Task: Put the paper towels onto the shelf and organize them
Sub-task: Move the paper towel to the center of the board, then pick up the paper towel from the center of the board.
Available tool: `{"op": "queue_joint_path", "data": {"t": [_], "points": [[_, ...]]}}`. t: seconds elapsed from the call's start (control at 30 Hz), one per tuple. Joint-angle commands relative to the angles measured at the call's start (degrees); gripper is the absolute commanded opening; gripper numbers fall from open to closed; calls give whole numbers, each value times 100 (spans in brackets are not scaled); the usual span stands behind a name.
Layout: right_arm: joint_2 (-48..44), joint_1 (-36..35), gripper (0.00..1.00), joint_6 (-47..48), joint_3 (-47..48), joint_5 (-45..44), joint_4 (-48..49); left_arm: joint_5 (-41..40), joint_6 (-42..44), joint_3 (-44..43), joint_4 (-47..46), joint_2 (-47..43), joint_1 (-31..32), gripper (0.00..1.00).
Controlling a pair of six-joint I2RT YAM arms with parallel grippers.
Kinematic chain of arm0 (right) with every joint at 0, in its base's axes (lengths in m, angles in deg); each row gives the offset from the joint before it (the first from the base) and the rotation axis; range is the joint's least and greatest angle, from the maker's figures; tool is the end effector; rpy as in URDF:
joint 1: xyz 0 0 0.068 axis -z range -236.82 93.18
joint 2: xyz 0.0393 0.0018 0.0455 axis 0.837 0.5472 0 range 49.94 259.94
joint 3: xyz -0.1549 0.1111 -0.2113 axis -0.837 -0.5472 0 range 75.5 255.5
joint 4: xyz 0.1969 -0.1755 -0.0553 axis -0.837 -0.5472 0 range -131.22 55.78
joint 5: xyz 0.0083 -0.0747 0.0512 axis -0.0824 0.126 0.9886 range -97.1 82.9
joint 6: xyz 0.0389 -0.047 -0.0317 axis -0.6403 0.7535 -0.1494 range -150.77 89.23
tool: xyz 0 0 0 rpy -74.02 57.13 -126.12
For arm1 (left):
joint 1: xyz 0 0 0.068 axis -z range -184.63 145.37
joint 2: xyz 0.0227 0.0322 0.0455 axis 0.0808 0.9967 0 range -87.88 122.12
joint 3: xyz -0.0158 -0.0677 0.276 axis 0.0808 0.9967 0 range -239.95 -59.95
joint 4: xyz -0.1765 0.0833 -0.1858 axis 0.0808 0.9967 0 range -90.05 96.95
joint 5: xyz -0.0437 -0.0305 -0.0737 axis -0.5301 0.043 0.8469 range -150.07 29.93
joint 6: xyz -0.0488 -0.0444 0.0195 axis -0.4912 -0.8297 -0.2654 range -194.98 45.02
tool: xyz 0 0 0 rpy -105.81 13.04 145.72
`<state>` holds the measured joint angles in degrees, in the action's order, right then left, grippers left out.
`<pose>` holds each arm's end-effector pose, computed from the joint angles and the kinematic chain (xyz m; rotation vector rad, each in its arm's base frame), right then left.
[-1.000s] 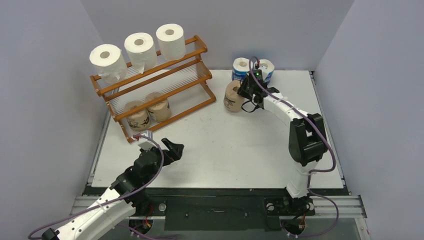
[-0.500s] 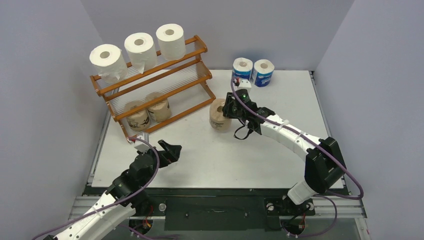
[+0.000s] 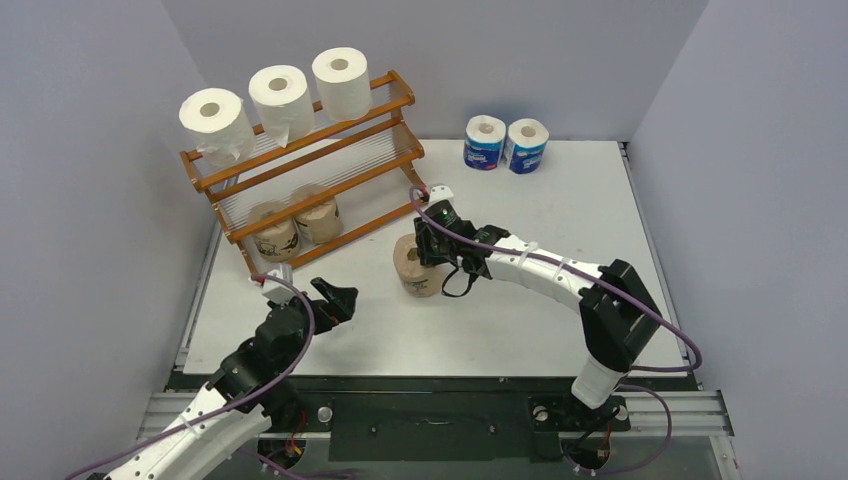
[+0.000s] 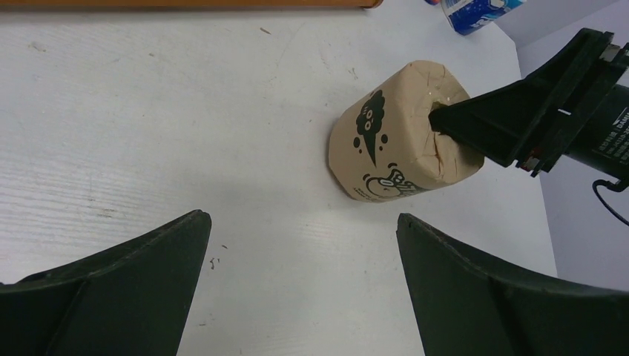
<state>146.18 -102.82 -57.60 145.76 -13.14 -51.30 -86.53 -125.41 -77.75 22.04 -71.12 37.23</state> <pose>0.2814 0.2827 0.2426 -0.3416 2.3501 0.5110 0.1086 -0.0639 0.2133 -0.4539 1.8970 -0.6400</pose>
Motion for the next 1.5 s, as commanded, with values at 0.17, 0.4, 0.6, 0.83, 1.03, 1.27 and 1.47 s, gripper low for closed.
{"op": "queue_joint_path", "data": {"t": [0.17, 0.4, 0.6, 0.83, 1.03, 1.27, 1.47], "points": [[79, -155, 26, 309, 208, 281, 107, -89, -48, -468, -232, 706, -36, 96], [-222, -172, 54, 217, 33, 189, 91, 31, 38, -602, -492, 1197, -38, 96], [-746, -162, 65, 62, -19, 83, -38, 62, 399, -1036, -466, 1807, -38, 96], [-2316, -28, 66, -331, -928, -949, -80, 635, 1250, -1977, -706, 2664, -34, 96], [-3789, 283, 65, -694, -2381, -1299, 140, 1982, 1935, -2645, -1456, 3792, -11, 98], [-4616, 404, 63, -903, -3413, -1406, 252, 2637, 2876, -3778, -1066, 5227, 263, 90], [-4761, 412, 63, -907, -3649, -1381, 321, 2538, 3160, -4391, -520, 6037, 318, 85]]}}
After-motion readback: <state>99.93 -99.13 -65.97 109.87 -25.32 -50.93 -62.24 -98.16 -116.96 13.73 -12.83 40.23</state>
